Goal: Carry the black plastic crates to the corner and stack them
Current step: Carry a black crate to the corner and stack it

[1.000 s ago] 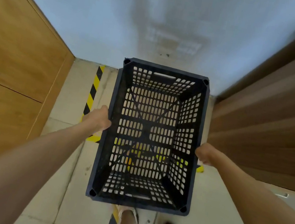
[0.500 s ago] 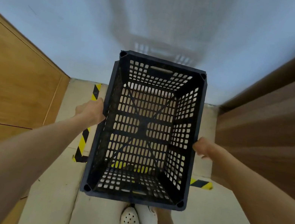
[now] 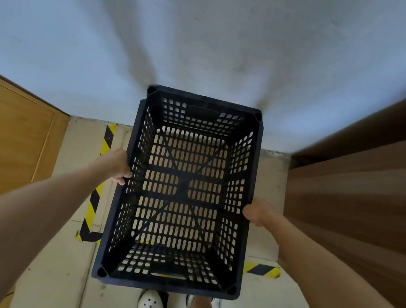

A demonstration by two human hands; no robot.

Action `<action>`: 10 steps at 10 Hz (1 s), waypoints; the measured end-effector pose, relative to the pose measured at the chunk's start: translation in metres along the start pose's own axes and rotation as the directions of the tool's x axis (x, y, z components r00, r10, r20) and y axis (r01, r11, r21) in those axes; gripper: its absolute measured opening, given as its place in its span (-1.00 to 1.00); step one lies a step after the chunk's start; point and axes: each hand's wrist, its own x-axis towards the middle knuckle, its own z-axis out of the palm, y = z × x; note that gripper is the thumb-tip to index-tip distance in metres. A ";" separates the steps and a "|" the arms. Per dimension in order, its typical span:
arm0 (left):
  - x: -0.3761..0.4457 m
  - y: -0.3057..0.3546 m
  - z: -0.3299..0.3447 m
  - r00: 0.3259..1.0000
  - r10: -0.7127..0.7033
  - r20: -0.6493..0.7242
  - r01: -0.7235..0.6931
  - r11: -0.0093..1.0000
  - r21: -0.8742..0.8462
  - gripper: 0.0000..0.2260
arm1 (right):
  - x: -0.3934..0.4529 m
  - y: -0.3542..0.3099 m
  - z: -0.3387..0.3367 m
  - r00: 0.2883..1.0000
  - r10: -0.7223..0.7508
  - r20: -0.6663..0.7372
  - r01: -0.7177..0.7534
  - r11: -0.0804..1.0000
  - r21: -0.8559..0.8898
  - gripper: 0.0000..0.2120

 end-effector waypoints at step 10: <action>0.153 -0.020 0.095 0.974 -0.081 0.211 0.180 0.845 -0.504 -0.36 | 0.130 -0.008 0.078 0.987 0.135 0.083 -0.141 0.988 0.067 -0.74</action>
